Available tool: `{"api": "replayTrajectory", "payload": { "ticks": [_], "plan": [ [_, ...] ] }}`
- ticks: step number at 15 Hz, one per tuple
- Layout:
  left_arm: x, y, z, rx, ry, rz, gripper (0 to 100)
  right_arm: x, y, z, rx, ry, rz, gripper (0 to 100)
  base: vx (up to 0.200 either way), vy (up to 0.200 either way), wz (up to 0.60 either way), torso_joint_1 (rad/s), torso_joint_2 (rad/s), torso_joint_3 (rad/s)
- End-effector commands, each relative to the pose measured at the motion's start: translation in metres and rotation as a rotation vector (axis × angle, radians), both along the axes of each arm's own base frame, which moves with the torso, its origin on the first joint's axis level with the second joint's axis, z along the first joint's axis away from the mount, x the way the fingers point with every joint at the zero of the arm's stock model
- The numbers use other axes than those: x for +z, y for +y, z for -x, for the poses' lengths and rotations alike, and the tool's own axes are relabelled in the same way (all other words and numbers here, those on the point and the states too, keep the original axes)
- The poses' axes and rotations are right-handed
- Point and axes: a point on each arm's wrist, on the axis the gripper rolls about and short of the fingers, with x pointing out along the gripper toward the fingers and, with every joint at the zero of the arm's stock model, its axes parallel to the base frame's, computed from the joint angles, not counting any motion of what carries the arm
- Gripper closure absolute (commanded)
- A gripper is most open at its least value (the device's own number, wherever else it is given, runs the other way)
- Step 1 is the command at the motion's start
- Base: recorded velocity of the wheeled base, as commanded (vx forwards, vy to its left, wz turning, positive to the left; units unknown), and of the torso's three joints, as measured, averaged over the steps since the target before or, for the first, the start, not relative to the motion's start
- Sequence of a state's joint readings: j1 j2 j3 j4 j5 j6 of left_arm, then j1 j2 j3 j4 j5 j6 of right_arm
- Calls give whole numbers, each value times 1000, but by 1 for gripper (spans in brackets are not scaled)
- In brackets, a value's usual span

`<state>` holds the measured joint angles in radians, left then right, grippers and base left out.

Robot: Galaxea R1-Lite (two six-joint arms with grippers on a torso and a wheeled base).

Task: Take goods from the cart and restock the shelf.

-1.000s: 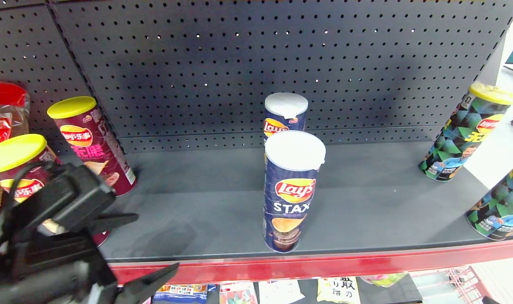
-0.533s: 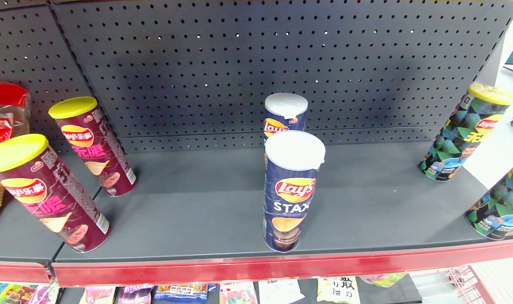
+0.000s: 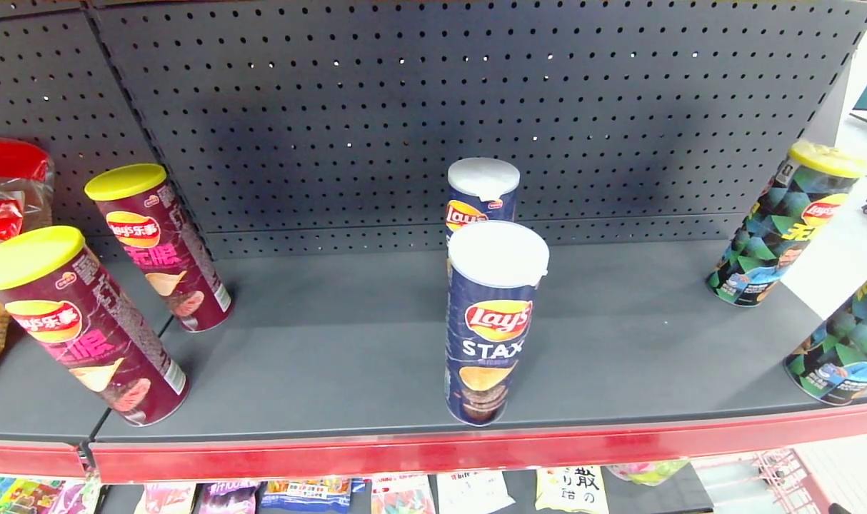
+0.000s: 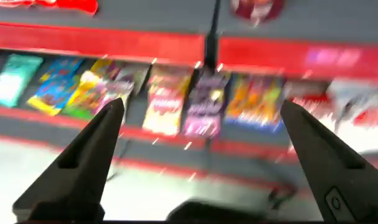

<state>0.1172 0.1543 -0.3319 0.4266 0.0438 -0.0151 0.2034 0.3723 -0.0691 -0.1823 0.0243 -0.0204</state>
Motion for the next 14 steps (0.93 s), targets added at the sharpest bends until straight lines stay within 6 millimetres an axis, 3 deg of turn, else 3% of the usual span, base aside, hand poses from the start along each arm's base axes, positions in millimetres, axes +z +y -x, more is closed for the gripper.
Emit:
{"api": "replayTrajectory", "payload": {
  "ticks": [1, 2, 4, 8, 10, 14],
  "plan": [
    [-29, -3, -11, -78, -83, 39, 0, -9, -1, 7, 12, -31, -6, 0, 0, 0, 0, 0, 0, 0],
    [-29, -3, -11, -78, -83, 39, 0, -9, -1, 7, 12, -31, -6, 0, 0, 0, 0, 0, 0, 0],
    [-41, 3, -20, 116, -162, 4, 0, -15, -2, 11, 15, -55, -11, 0, 0, 0, 0, 0, 0, 0],
    [-44, 5, -22, 215, -202, 11, 0, -19, -3, 16, 40, -91, -34, 0, 0, 0, 0, 0, 0, 0],
    [-47, -1, -23, -52, -172, 14, 0, -21, -3, 20, 61, -115, -51, 0, 0, 0, 0, 0, 0, 0],
    [-49, 1, -23, -82, -153, 2, 0, -21, -4, 29, 134, -97, -50, 0, 0, 0, 0, 0, 0, 0]
  ]
}}
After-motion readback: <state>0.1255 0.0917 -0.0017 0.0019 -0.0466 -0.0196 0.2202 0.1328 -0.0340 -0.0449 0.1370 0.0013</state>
